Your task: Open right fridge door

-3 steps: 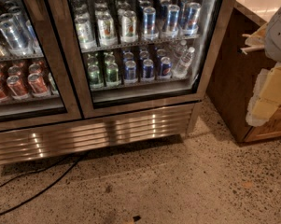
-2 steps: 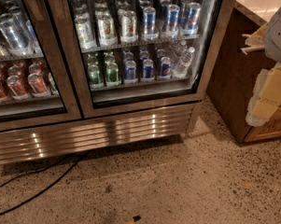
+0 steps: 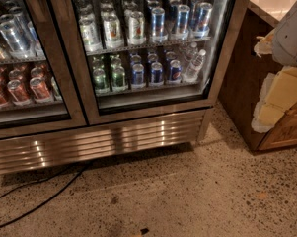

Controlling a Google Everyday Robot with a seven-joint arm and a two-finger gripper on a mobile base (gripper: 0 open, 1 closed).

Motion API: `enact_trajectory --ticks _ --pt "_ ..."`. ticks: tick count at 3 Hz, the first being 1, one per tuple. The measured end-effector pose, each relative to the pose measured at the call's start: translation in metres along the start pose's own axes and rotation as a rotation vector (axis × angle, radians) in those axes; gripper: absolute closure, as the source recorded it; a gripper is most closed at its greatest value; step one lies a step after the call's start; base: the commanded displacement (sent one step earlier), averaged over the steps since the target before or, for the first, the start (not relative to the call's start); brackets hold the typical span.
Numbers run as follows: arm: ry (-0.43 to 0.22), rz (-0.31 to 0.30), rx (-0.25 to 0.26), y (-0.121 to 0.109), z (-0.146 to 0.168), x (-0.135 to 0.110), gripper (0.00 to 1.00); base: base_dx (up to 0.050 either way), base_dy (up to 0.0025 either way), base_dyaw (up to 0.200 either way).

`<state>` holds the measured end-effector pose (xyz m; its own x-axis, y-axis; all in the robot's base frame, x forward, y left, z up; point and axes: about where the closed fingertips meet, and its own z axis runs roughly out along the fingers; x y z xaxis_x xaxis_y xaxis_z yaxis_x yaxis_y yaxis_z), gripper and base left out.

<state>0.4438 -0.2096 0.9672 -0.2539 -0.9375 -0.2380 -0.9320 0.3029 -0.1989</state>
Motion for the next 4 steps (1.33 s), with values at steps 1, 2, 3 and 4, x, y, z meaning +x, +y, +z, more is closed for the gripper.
enact_trajectory --ticks 1,2,3,4 --pt "-0.1 -0.007 -0.095 -0.001 0.038 -0.034 0.0 0.0 0.0 0.0" --pt "-0.218 -0.064 -0.194 0.01 0.069 -0.1 0.0 0.0 0.0 0.0" --pt "-0.388 -0.095 -0.239 0.012 0.069 -0.139 0.0 0.0 0.0 0.0" --pt "-0.622 -0.096 -0.259 -0.004 0.057 -0.146 0.0 0.0 0.0 0.0"
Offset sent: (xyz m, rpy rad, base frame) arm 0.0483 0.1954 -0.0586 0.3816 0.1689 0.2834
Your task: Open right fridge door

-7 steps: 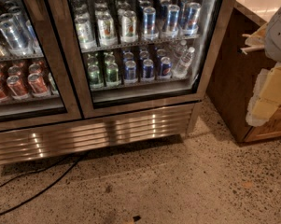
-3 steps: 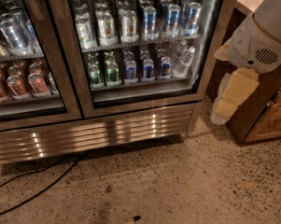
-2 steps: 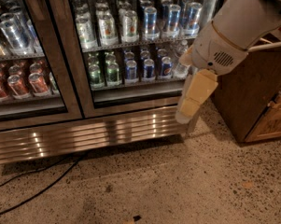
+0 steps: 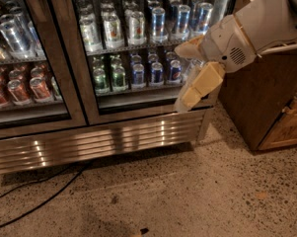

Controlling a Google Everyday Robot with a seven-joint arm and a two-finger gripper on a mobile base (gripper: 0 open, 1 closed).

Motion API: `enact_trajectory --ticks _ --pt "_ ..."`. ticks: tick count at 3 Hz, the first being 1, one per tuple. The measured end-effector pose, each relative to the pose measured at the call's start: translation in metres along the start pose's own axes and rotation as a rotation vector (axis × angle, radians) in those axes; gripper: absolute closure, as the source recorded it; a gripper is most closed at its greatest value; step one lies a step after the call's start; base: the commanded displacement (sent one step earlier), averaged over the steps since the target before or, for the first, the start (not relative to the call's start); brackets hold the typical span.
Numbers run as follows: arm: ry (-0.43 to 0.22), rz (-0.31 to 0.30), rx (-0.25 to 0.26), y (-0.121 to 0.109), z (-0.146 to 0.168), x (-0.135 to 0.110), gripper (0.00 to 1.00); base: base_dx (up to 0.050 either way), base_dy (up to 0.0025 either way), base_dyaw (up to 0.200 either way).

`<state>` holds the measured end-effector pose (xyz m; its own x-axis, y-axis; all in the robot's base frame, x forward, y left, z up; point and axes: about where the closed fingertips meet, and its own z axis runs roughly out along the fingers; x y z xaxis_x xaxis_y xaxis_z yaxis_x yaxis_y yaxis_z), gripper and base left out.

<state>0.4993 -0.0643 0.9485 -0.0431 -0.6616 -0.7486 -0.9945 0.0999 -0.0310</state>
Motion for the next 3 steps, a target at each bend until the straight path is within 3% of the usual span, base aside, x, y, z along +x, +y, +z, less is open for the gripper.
enact_trajectory --ticks 1,2,3 --pt "-0.273 -0.018 0.002 -0.01 -0.021 0.006 0.0 0.0 0.0 0.0" --pt "-0.524 -0.017 0.04 -0.008 -0.072 0.003 0.0 0.0 0.0 0.0" --pt "-0.576 -0.006 0.033 -0.005 -0.081 -0.007 0.0 0.0 0.0 0.0"
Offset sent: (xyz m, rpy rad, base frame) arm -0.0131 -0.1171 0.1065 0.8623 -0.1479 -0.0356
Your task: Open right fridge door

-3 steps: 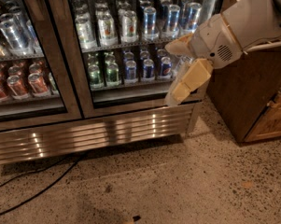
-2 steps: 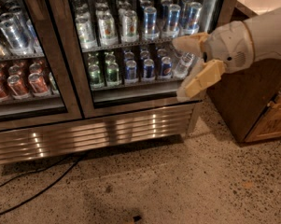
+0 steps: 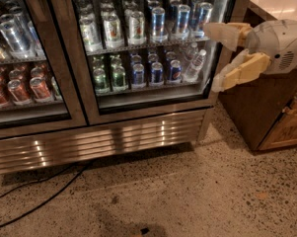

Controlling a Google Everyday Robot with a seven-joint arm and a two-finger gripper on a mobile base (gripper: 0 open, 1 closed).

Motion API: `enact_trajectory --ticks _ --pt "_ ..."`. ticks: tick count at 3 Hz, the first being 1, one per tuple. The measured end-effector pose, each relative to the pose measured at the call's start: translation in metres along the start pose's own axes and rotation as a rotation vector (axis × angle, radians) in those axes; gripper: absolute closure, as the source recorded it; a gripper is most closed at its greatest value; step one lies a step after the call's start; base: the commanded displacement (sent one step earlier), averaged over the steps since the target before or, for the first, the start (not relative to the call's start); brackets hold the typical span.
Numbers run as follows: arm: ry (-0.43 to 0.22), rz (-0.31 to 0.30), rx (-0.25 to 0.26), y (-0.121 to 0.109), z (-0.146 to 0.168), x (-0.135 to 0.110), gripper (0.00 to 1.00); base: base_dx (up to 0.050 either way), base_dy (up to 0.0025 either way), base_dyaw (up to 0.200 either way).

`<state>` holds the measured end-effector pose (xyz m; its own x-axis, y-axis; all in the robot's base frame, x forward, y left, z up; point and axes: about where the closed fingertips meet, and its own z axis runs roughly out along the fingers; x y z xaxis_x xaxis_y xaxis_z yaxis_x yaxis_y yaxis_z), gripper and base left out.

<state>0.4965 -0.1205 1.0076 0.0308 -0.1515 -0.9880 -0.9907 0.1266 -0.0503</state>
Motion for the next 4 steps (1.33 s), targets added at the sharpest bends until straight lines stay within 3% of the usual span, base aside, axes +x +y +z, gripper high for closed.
enact_trajectory --ticks 1,2,4 --pt "0.0 0.0 0.0 0.0 0.0 0.0 0.0 0.0 0.0 0.0" --pt "0.036 -0.003 -0.045 0.002 0.027 -0.003 0.0 0.0 0.0 0.0" --pt "0.098 -0.013 -0.17 0.019 0.111 0.0 0.0 0.0 0.0 0.0"
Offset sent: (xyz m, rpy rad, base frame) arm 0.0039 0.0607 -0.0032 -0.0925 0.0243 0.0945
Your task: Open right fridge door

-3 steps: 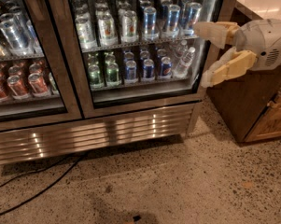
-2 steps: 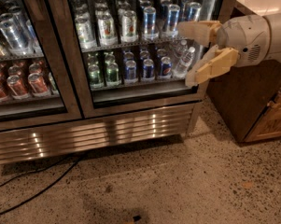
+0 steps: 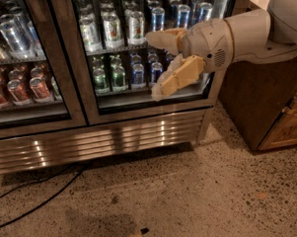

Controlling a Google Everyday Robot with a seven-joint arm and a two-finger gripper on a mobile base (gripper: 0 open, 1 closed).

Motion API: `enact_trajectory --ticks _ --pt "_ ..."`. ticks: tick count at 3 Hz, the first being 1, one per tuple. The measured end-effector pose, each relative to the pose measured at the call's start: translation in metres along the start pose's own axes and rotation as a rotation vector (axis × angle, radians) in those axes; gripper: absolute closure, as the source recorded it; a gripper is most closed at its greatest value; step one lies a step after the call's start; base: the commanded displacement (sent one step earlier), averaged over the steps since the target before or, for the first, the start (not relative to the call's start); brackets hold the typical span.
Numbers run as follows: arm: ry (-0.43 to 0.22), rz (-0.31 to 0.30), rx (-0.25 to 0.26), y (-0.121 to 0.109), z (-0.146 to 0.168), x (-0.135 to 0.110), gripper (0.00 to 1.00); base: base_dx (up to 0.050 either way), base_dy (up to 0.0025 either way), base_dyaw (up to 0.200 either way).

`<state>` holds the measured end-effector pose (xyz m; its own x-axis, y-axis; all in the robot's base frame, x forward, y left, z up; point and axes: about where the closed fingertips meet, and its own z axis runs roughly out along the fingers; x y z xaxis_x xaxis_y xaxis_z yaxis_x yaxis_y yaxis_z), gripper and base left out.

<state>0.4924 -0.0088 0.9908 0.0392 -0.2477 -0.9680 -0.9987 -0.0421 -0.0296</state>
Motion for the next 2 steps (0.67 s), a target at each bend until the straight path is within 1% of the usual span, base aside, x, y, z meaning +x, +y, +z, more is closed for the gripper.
enact_trajectory --ticks 1,2 --pt "-0.001 0.0 0.0 0.0 0.0 0.0 0.0 0.0 0.0 0.0" --pt "-0.11 0.025 -0.049 0.0008 -0.0021 -0.0009 0.0 0.0 0.0 0.0"
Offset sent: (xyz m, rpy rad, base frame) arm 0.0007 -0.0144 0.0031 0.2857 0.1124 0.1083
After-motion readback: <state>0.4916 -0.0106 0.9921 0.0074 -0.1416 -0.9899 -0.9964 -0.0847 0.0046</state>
